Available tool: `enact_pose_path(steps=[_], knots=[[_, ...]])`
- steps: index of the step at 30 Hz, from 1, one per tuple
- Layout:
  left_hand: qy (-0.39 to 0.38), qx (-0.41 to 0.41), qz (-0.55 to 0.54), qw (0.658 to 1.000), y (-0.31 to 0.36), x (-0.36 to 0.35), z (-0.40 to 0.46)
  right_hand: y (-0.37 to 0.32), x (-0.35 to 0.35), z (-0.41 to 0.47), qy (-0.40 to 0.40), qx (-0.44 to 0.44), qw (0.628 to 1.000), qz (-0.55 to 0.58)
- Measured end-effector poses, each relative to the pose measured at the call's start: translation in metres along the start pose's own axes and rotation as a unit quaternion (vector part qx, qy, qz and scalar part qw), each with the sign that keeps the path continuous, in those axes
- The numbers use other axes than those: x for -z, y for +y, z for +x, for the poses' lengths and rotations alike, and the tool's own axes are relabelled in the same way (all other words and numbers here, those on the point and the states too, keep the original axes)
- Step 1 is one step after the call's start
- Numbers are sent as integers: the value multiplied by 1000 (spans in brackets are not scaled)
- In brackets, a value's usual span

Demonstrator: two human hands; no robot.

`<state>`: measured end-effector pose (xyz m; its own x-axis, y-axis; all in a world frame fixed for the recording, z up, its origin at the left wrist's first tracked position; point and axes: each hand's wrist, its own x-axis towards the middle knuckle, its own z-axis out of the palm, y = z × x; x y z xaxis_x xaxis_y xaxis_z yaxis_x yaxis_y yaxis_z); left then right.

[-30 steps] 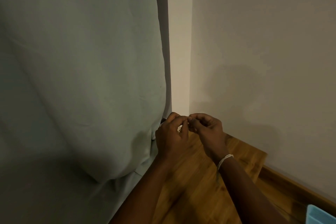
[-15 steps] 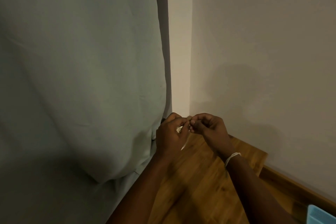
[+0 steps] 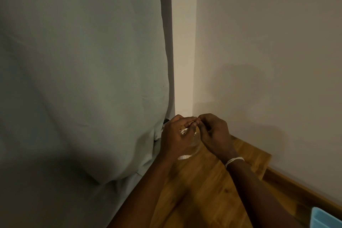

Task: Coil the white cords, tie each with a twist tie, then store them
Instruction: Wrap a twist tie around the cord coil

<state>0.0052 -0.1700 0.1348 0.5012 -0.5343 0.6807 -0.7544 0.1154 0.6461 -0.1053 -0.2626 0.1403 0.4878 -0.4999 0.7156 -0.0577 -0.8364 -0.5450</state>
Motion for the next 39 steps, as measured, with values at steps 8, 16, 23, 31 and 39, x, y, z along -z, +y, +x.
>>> enact_pose_path(steps=[8, 16, 23, 31, 39], knots=[[-17, -12, 20, 1000, 2, 3, 9, -11, 10, 2, 17, -22, 999, 33], [-42, -14, -22, 999, -4, -5, -3, -27, 24, 14, 19, -214, 907, 362], [-67, -42, -6, 997, 1, -1, -6, -36, 31, 20, 25, -234, 914, 331], [-102, -12, 53, 993, -20, -2, -24, -38, 27, 9, 17, -229, 936, 267], [-78, -72, 49, 993, 10, -1, -31, -44, 30, 22, 24, -293, 919, 262]])
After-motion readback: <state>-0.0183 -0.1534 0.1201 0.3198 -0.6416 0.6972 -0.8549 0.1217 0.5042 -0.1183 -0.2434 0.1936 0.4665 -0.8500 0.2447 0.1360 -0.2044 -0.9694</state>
